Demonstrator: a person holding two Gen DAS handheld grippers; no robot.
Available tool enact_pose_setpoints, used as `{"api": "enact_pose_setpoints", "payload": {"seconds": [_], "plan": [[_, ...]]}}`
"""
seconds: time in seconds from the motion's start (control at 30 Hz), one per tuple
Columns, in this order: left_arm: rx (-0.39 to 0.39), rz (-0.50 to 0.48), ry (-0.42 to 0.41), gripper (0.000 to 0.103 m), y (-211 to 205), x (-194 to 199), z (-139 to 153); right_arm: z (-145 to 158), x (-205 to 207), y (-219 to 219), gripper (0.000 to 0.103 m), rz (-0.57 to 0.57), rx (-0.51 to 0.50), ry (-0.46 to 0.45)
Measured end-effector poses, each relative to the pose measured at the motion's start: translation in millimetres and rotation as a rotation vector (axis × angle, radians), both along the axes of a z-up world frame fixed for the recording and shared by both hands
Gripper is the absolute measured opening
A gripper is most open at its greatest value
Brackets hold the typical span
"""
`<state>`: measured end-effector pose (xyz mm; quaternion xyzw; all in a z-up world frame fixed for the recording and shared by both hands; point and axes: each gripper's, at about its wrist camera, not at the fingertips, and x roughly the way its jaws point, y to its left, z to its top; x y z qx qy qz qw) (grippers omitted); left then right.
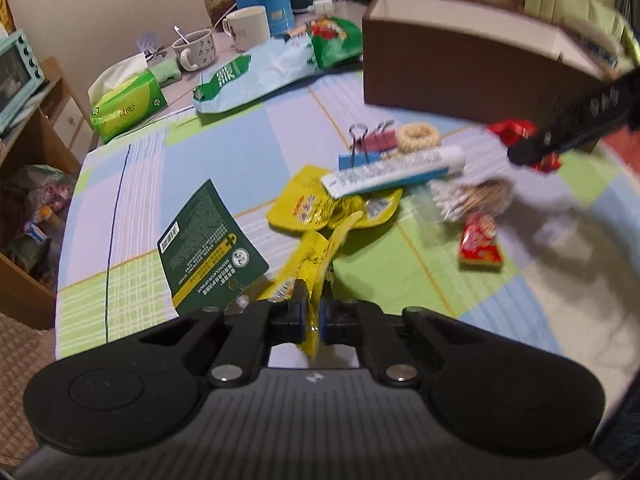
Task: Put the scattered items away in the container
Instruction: 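Grasp the red candy with the right gripper while the left gripper grasps a yellow packet, then carry both items over the brown box and open both grippers to drop them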
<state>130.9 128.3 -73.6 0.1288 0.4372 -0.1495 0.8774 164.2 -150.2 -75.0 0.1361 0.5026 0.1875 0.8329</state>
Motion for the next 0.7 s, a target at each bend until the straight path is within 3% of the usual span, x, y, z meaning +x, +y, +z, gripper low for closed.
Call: {"api": "enact_pose_setpoints", "payload": {"seconds": [0.4,0.5,0.7], "plan": [[-0.209,-0.034,0.009,0.0,22.8,-4.4,59.2,24.7,-35.0,-15.6,0.036,0.047,-0.01,-0.002],[-0.252,-0.059,-0.024,0.0,15.8,-1.9,82.6,47.1,-35.1,-30.1,0.036,0.095,0.008,-0.037],[-0.255,-0.17,-0.122,0.0,-17.6,28.8,135.8,107.8,-8.4,-77.7,0.036,0.169,-0.014,-0.144]]}}
